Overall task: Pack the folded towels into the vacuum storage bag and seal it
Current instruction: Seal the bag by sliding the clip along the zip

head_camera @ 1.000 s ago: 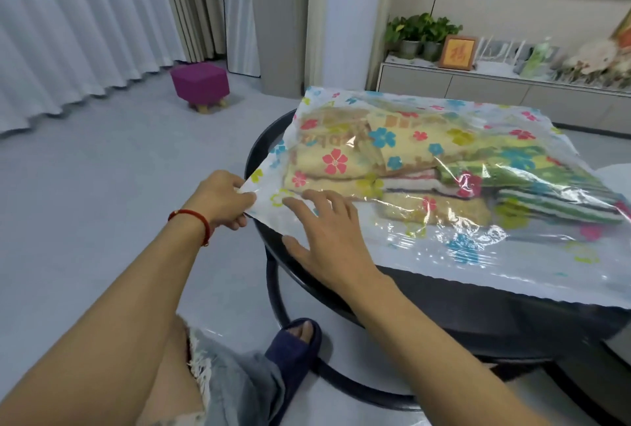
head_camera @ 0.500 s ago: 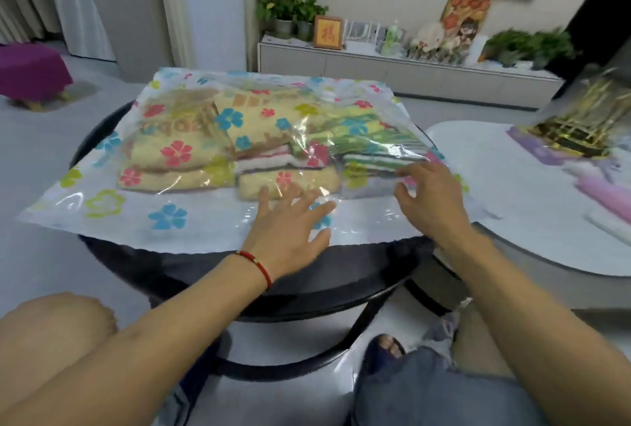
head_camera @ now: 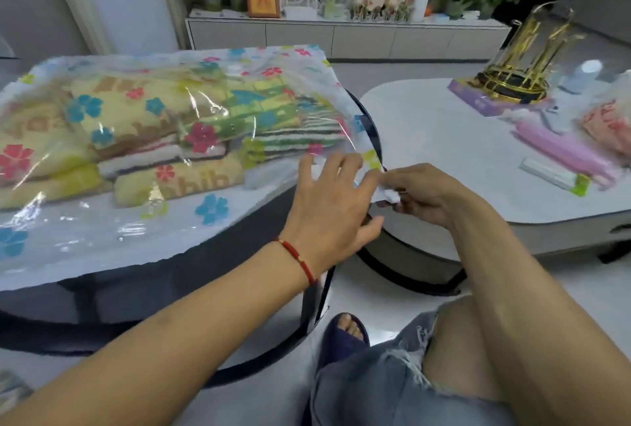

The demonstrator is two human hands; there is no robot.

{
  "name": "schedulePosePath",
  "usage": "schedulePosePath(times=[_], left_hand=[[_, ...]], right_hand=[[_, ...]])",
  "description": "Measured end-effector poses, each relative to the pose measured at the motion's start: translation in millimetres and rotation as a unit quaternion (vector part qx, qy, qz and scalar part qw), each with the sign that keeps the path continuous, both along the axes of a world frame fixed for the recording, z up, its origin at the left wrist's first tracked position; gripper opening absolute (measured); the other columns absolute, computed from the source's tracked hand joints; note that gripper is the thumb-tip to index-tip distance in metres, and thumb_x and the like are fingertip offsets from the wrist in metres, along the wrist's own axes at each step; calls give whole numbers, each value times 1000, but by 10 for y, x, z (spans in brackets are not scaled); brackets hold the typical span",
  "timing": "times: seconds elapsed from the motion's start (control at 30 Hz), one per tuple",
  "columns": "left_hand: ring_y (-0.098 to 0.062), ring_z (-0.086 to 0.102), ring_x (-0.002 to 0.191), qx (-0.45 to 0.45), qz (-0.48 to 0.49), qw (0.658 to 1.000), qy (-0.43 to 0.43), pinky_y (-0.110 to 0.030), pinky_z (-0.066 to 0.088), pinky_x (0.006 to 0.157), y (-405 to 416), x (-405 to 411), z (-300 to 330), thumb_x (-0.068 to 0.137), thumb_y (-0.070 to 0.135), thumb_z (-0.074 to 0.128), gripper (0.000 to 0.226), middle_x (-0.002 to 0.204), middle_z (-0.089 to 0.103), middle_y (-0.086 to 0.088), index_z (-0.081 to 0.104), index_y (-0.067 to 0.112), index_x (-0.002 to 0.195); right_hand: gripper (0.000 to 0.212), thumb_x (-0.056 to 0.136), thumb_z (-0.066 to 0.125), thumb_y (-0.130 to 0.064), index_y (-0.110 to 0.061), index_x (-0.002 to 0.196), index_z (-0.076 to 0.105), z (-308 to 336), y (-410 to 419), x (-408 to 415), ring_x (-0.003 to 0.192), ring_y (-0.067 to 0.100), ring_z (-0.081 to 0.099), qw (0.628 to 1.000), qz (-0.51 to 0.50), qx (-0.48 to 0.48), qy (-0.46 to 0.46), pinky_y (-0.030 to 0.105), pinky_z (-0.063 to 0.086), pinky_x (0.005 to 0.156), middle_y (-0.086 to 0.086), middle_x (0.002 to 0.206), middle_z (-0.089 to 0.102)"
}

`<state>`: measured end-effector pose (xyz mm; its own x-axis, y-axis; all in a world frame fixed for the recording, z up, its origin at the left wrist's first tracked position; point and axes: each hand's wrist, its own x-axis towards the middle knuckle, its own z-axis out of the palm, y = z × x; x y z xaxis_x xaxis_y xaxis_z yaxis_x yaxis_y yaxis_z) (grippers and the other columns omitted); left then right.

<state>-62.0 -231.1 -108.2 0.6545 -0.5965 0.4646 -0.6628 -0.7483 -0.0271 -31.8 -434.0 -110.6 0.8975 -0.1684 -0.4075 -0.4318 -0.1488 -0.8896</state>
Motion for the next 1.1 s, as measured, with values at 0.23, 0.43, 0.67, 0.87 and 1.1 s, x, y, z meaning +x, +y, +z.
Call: schedulePosePath(times=[0.23,0.43,0.67,0.87,1.1], left_hand=[[-27,53,104,38,-31,999,23,-38,36,79,-421,123,-115,94,36,51,31,118,61,0,56,19,119],[-27,60,82,-11,-40,999,13,-34,30,63,-486,68,-120,91,36,59,20,92,67,-1,70,19,91],[-26,63,64,1,-38,999,12,-29,23,51,-474,48,-94,84,31,69,16,74,65,-1,70,16,80],[-33,62,70,-34,-45,998,36,-33,27,51,-436,75,-164,89,25,59,19,78,60,-7,67,9,84],[-29,57,72,-65,-54,996,25,-38,41,56,-225,134,-204,90,31,60,26,74,59,-6,68,11,75]], right_hand=[[12,92,65,-7,-5,84,75,54,-12,-113,50,11,61,1000,12,3,-9,20,48,44,5,63,67],[14,93,69,-19,-8,84,74,60,-56,-153,52,12,57,999,-5,-30,13,20,41,39,4,63,66],[11,83,66,-25,-16,77,62,64,-17,-171,44,11,41,993,9,-56,103,18,19,35,2,65,61],[29,96,66,-12,-11,68,57,41,0,-218,41,7,44,995,11,-97,-2,19,30,37,-3,50,53],[20,98,68,-20,-2,89,66,96,1,-271,47,9,47,997,-16,-76,-31,19,33,39,5,68,56]])
